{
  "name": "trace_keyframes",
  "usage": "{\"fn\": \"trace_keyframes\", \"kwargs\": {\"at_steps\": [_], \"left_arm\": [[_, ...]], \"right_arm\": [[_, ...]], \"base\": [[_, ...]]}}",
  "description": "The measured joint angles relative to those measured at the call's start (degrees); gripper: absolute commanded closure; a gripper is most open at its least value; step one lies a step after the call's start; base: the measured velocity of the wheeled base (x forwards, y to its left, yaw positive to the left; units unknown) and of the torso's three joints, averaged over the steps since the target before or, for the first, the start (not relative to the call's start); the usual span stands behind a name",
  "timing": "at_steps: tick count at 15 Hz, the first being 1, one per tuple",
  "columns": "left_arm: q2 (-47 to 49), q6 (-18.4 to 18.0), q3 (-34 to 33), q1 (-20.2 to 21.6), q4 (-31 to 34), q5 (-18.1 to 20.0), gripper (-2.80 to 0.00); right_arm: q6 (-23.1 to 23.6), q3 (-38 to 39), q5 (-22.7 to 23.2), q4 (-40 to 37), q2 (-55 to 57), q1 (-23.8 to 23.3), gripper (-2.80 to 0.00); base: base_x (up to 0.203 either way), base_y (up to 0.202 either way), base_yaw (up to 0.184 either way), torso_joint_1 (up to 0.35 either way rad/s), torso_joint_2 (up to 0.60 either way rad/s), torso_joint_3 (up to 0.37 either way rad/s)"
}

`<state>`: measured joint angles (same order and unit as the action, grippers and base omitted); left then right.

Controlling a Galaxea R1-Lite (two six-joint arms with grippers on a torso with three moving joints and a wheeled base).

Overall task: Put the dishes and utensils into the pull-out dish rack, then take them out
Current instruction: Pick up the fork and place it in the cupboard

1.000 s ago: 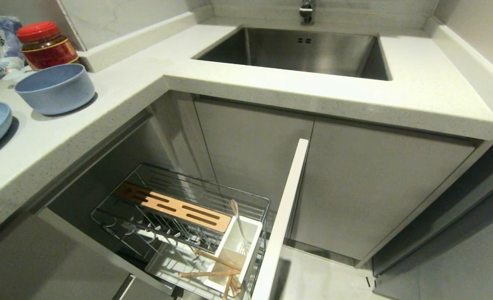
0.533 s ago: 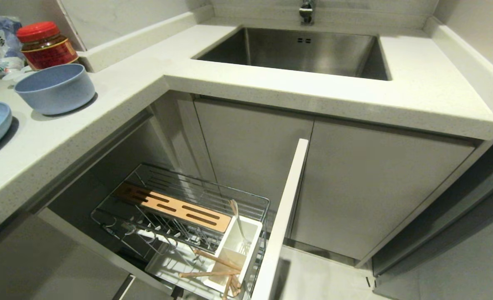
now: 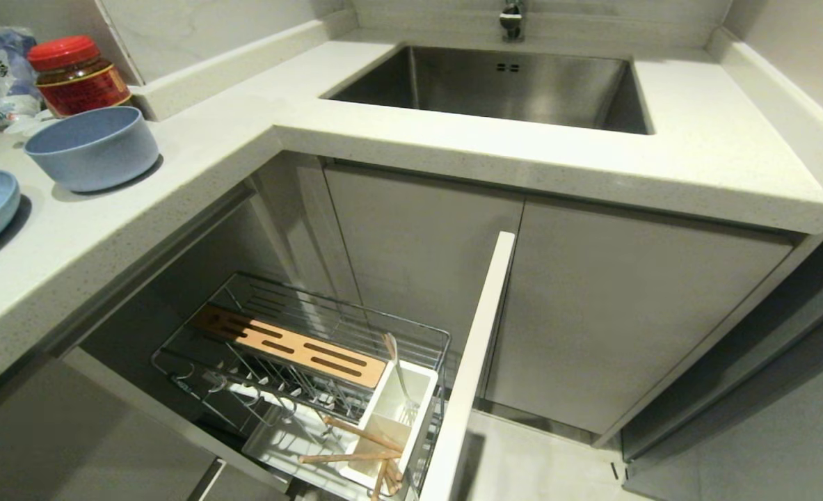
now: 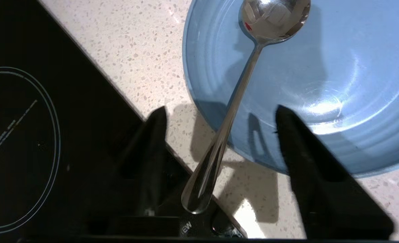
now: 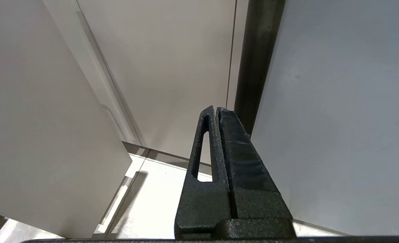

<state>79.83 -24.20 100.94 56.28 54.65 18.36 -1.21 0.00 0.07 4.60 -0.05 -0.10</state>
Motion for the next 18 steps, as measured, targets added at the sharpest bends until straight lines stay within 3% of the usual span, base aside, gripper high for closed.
{"fn": "trace_keyframes", "kwargs": {"at_steps": [5,18], "left_arm": [[2.5,-0.4,0.5,-1.0,-0.1,0.5,-2.80],[4.3,-0.4,-3.0,-8.8,0.1,0.9,-2.80]], "right_arm": [[0.0,0.0,0.0,0.0,0.0,0.0,0.00],[0.0,0.0,0.0,0.0,0.0,0.0,0.00]], "base": [[0.000,0.000,0.000,0.000,0.00,0.000],[0.000,0.000,0.000,0.000,0.00,0.000]]}}
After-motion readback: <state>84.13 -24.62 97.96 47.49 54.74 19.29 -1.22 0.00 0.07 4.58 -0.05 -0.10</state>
